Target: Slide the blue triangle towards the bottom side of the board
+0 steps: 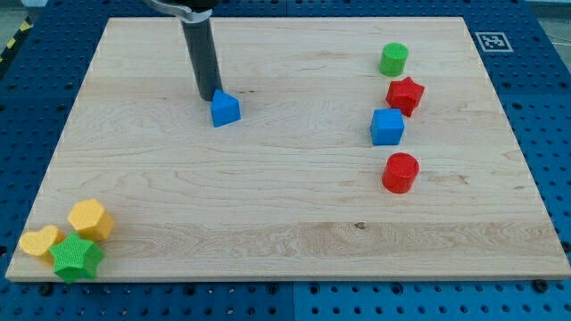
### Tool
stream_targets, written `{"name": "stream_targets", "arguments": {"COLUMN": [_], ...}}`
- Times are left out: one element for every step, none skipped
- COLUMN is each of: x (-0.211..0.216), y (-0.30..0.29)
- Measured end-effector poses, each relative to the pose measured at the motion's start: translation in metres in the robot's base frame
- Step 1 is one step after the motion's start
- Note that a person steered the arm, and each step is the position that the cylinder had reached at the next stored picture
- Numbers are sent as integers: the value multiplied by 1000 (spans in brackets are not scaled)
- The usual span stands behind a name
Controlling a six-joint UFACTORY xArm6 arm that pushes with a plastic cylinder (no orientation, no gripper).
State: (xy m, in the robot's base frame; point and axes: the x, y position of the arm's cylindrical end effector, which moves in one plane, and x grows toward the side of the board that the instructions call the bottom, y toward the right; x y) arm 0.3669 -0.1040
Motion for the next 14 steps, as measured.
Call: {"name": "stream_targets", "arguments": {"x": [0, 0, 0, 3, 7, 18, 33, 46, 55, 58, 69, 65, 47, 47], "y": [14, 22, 26, 26, 26, 26, 26, 20, 13, 11, 11, 17, 26, 55]}}
